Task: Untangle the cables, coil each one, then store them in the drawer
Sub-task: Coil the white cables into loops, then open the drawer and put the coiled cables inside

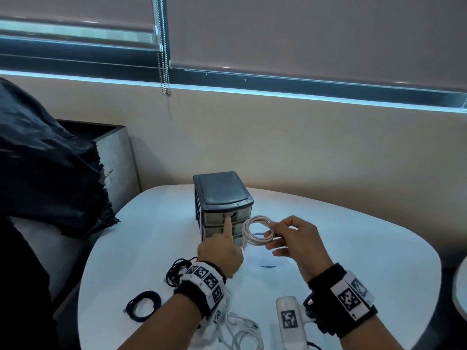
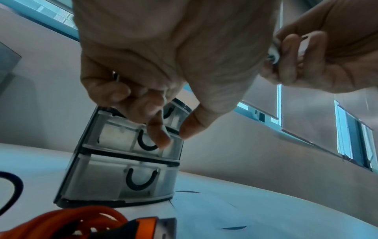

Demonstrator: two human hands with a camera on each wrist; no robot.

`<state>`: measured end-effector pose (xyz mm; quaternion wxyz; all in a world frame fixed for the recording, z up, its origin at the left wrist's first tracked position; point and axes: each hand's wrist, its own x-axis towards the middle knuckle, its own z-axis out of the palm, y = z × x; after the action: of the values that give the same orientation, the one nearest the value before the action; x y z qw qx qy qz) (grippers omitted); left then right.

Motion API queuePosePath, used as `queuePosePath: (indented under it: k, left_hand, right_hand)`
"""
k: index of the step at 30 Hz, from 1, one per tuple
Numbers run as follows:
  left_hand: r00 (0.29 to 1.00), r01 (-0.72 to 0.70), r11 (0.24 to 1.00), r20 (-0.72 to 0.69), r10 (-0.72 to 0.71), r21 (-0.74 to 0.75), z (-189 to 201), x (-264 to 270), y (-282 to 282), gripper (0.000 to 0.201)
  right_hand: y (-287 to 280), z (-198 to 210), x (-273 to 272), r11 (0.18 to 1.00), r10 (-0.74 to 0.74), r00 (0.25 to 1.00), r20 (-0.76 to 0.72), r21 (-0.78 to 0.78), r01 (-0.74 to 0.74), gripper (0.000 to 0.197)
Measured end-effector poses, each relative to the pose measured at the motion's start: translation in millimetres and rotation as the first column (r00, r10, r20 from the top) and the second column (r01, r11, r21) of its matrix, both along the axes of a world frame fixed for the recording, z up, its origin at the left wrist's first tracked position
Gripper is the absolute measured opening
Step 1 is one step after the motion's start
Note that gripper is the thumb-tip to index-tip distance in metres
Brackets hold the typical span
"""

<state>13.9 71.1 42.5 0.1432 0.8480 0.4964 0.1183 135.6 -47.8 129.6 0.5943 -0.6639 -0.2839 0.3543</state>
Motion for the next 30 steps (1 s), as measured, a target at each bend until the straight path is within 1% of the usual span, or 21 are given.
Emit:
queuePosePath:
  k: [3, 7, 9, 12, 15, 16, 18, 20, 22, 25, 27, 28, 30]
  left_hand:
    - [0.999, -0.028, 1.000, -0.028, 0.028, 0.001, 1.5, 2.9, 3.7, 0.084]
    - [0.995, -0.035, 0.998, -0.091, 0.029, -0.059, 1.1, 4.7, 9.0, 0.086]
    - [0.996, -0.028, 0.997, -0.084, 0.022, -0.071, 3.9, 5.1, 9.2, 0.083]
    - [0.999, -0.007, 0.999, -0.049, 0.006, -0.037, 13.4, 3.3, 5.8, 0.073]
    - [0.999, 0.032, 0.999, -0.019, -0.031, 0.024, 18.0, -8.3, -12.6, 0.049]
    - [0.999, 0.048, 0.998, -0.003, -0.048, 0.036, 17.1, -13.4, -21.0, 0.044]
    - [0.996, 0.079, 0.996, 0.034, -0.081, 0.047, 13.0, -24.1, -38.3, 0.044]
    - [0.994, 0.099, 0.994, 0.049, -0.101, 0.052, 6.4, -31.7, -49.5, 0.051]
    - [0.993, 0.107, 0.994, 0.054, -0.109, 0.036, 0.9, -37.8, -56.5, 0.053]
    - [0.985, 0.149, 0.989, 0.087, -0.149, -0.005, -1.9, -41.4, -66.2, 0.036]
    - [0.979, 0.163, 0.987, 0.125, -0.161, -0.006, 1.2, -43.1, -71.1, 0.017]
    - [0.976, 0.159, 0.987, 0.154, -0.155, -0.017, 1.2, -45.1, -70.4, 0.010]
    - [0.972, 0.142, 0.989, 0.193, -0.134, -0.031, -0.2, -52.7, -66.8, 0.009]
  right_hand:
    - [-4.6, -1.5, 4.2, 0.999, -0.045, 0.999, -0.018, 0.025, 0.046, 0.022]
    - [-5.4, -5.6, 4.7, 0.990, -0.115, 0.991, -0.075, 0.073, 0.120, 0.016]
    - [-4.7, -8.8, 1.0, 0.991, -0.112, 0.990, -0.090, 0.067, 0.118, 0.015]
    - [-2.1, -10.2, -1.6, 0.993, -0.100, 0.992, -0.077, 0.056, 0.104, 0.015]
    - [5.2, -4.4, -0.2, 0.995, -0.092, 0.996, 0.003, 0.046, 0.092, 0.016]
    - [9.8, -1.5, 0.3, 0.995, -0.087, 0.996, 0.036, 0.045, 0.085, 0.017]
    - [23.6, 2.9, -0.3, 0.998, -0.060, 0.992, 0.110, 0.029, 0.057, 0.017]
    - [42.5, 2.2, -1.6, 1.000, 0.000, 0.977, 0.214, -0.030, 0.006, 0.017]
    - [64.2, -5.6, -4.4, 0.988, 0.107, 0.935, 0.338, -0.141, -0.062, 0.018]
    - [94.0, -16.7, -9.8, 0.942, 0.240, 0.853, 0.463, -0.322, -0.091, 0.011]
    - [109.7, -19.7, -14.0, 0.935, 0.231, 0.839, 0.493, -0.351, -0.051, 0.007]
    - [116.3, -20.3, -15.8, 0.938, 0.211, 0.832, 0.513, -0.347, -0.024, 0.008]
    - [125.7, -21.8, -20.2, 0.936, 0.201, 0.797, 0.570, -0.353, 0.016, 0.016]
